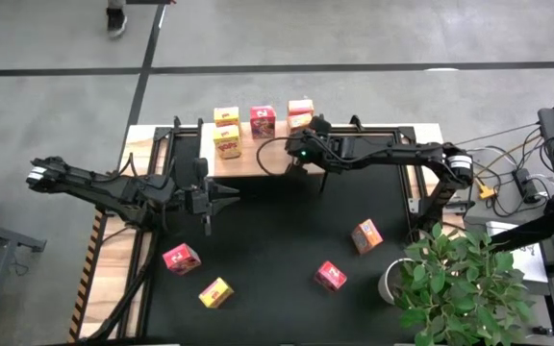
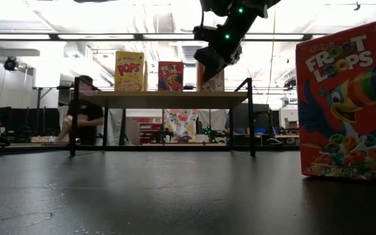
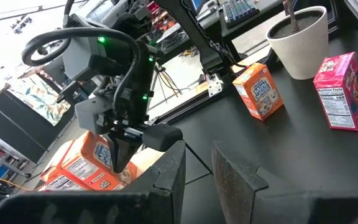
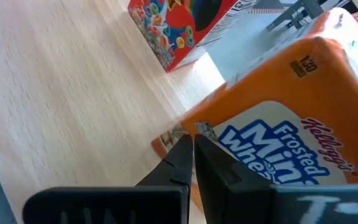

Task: Stack cereal on shelf
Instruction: Put the left orange cereal box aligned with the other orange cereal box on the shelf

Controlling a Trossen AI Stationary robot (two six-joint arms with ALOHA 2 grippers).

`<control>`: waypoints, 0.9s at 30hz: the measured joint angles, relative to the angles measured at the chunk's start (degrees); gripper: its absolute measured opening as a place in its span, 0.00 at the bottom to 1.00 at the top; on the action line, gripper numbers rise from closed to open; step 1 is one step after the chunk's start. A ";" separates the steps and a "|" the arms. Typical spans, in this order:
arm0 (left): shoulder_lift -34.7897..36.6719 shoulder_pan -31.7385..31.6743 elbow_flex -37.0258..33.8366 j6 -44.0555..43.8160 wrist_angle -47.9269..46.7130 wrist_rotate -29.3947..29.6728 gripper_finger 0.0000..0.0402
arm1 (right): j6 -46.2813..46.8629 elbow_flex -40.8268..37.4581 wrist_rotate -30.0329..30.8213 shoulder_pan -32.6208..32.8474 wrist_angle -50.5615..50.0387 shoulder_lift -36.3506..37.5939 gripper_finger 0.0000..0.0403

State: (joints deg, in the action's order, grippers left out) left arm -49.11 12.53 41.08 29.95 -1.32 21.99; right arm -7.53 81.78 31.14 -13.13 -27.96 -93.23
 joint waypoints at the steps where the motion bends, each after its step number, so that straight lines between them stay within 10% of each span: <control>1: -0.01 0.00 0.00 0.00 0.00 0.01 0.16 | 0.00 0.00 0.00 0.02 0.03 0.00 0.02; 27: -0.01 0.01 0.00 0.46 0.04 0.01 0.16 | 13.79 12.99 -11.73 -6.41 -5.31 3.37 0.02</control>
State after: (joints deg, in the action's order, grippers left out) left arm -49.12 12.54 41.08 30.41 -1.28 22.00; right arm 6.26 94.77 19.41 -19.54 -33.27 -89.86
